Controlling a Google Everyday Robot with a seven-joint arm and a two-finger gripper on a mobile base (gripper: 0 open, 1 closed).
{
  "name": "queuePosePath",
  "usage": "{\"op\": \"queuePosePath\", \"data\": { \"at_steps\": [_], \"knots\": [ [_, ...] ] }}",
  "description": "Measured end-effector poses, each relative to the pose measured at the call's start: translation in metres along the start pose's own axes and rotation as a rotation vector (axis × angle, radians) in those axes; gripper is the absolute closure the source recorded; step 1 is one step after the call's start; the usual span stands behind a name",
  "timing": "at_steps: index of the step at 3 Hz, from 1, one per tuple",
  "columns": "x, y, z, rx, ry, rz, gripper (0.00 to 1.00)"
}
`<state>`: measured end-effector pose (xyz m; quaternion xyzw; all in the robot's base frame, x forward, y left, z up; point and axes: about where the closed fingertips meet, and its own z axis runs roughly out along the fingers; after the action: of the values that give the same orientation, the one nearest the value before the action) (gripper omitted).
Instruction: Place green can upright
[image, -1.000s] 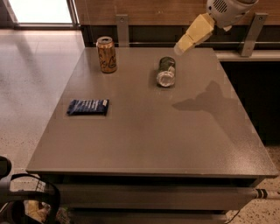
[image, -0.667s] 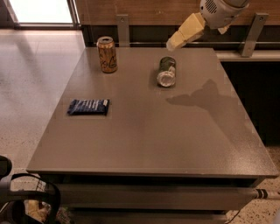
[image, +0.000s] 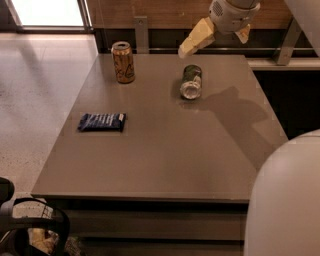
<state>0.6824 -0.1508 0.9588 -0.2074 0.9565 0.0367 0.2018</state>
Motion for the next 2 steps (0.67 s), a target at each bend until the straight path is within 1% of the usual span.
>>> {"op": "queuePosePath", "data": {
  "at_steps": [1,2],
  "knots": [
    [-0.022,0.013,0.024,0.048,0.061,0.076,0.00],
    [-0.033,0.021,0.038,0.092,0.107,0.142,0.00]
  ]
}}
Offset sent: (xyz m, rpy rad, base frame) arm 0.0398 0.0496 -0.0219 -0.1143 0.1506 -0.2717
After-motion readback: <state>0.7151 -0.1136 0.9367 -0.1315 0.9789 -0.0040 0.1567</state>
